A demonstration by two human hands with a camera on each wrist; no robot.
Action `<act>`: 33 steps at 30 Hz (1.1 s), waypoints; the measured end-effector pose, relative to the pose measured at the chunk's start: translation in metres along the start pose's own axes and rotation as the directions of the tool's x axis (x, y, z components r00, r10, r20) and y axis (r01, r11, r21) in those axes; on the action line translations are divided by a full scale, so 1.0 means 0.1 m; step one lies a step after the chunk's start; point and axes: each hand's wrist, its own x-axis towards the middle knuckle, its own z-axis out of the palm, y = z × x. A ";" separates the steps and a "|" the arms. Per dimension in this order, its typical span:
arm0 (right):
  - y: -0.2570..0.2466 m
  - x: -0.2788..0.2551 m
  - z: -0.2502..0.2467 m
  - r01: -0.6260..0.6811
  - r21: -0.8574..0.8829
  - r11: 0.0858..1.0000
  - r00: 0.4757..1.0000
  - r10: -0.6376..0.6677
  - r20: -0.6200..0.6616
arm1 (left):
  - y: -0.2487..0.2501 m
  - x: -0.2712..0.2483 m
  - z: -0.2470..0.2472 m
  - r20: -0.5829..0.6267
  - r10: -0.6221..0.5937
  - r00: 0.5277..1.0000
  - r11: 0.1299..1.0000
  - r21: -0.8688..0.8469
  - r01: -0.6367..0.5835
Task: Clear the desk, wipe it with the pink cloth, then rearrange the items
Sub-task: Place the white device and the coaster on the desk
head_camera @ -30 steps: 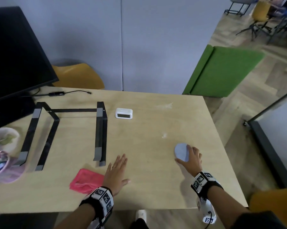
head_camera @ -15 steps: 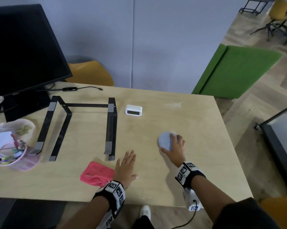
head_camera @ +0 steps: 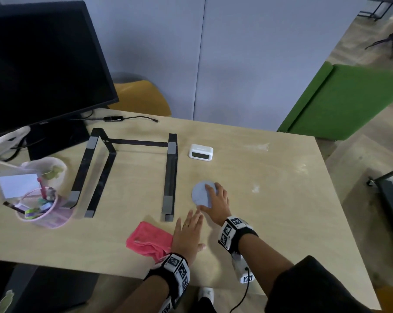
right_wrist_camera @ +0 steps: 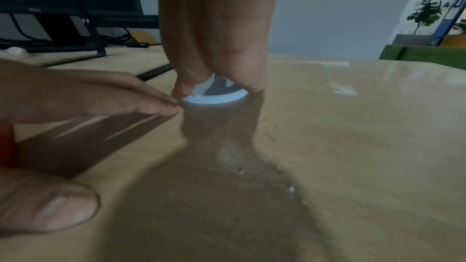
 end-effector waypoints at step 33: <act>-0.75 -1.13 0.69 0.053 0.197 0.979 0.974 -0.094 0.205 | -1.45 -0.60 0.30 -0.225 0.028 0.974 0.600 -0.776 -0.196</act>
